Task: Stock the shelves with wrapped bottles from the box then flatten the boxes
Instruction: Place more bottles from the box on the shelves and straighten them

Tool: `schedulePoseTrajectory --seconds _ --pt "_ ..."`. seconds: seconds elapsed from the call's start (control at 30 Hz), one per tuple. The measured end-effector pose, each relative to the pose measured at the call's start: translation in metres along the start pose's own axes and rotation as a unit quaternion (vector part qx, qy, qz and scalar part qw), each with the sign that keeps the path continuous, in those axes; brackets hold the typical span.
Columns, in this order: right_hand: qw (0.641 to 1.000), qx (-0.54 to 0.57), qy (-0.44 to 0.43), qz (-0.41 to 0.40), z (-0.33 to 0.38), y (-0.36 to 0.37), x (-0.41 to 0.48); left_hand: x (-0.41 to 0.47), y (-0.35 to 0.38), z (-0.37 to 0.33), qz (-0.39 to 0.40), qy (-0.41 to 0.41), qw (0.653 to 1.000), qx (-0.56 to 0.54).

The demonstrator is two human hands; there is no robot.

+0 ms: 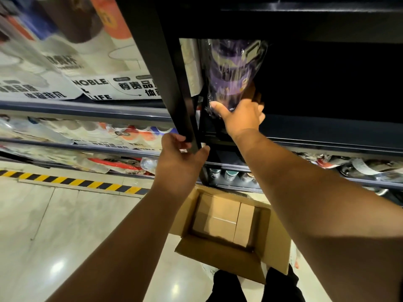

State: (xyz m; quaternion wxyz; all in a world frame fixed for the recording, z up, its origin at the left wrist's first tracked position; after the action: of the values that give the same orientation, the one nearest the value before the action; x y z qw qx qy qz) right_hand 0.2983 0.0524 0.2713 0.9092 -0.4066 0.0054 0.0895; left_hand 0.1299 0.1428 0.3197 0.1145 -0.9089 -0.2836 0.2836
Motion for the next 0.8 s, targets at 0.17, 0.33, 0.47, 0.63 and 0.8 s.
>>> schedulePoseTrajectory --seconds 0.17,0.33,0.47,0.63,0.8 --pt "0.998 -0.043 0.003 0.043 -0.004 -0.008 -0.003 -0.011 -0.003 -0.002 0.053 0.016 0.998 0.032" --pt "0.998 -0.06 -0.016 0.027 -0.03 -0.026 -0.029 -0.022 0.007 -0.007 0.082 0.025 0.995 0.051" --pt "0.99 -0.127 -0.034 0.05 -0.063 -0.06 -0.071 -0.038 0.02 -0.012 0.067 0.09 0.974 0.195" --pt "0.972 -0.221 -0.054 0.055 -0.112 -0.129 -0.143 -0.083 0.061 -0.027 0.07 0.172 0.927 0.326" --pt "0.961 -0.27 -0.02 0.058 -0.182 -0.217 -0.224 -0.156 0.137 -0.034 0.104 0.28 0.856 0.422"
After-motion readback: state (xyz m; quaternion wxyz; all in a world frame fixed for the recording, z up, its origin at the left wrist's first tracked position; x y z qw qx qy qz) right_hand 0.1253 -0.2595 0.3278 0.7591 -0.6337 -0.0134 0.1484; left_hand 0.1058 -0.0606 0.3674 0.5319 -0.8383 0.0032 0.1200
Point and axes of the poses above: each hand's wrist, its own x-axis towards the middle knuckle, its own y-axis out of the palm, z = x × y, the point moved 1 cm from there along x, towards the middle knuckle, and after that the axes turned 10 degrees about -y, right-handed, at the moved point
